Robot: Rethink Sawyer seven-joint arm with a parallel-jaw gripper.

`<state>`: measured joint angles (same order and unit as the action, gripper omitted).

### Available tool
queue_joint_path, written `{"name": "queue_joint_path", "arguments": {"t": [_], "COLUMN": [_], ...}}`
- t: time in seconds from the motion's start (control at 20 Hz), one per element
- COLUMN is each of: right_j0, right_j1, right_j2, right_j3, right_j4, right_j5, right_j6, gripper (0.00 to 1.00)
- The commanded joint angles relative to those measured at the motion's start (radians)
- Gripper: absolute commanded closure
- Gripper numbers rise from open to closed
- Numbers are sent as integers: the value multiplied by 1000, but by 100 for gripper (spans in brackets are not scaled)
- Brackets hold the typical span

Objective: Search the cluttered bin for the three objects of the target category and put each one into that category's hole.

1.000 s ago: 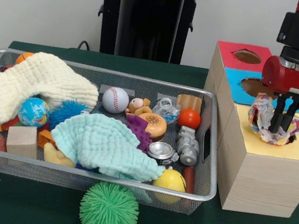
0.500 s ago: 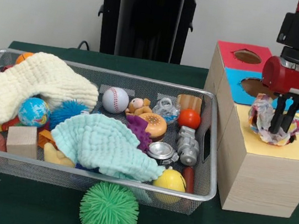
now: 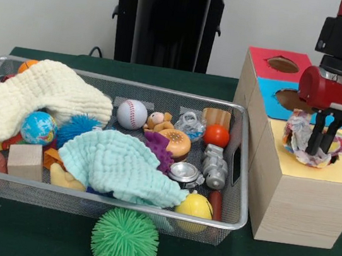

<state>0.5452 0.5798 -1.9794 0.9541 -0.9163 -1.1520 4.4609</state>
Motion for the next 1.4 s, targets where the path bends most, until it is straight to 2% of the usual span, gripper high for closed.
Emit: {"name": "queue_joint_path", "arguments": {"t": [0.05, 0.2, 0.35, 0.5, 0.65, 0.7, 0.85, 1.05, 1.15, 1.2, 1.4], "right_j0": [-30, -26, -21, -22, -57, -55, -43, -23, -8, 4, 0], "right_j1": [60, 61, 71, 132, 189, 193, 179, 141, 106, 82, 79], "right_j2": [24, 31, 43, 40, 14, 36, 76, 113, 147, 182, 158], "right_j3": [-68, -62, -24, 144, 272, 289, 270, 185, 101, 49, 13], "right_j4": [70, 68, 57, 24, 12, 8, 3, 8, 18, 25, 38], "right_j5": [61, 70, 89, 268, 321, 373, 417, 457, 492, 548, 538], "right_j6": [354, 354, 367, 404, 436, 433, 424, 398, 372, 351, 346], "gripper": [100, 100, 100, 100, 100, 100, 100, 100, 100, 100, 100]}}
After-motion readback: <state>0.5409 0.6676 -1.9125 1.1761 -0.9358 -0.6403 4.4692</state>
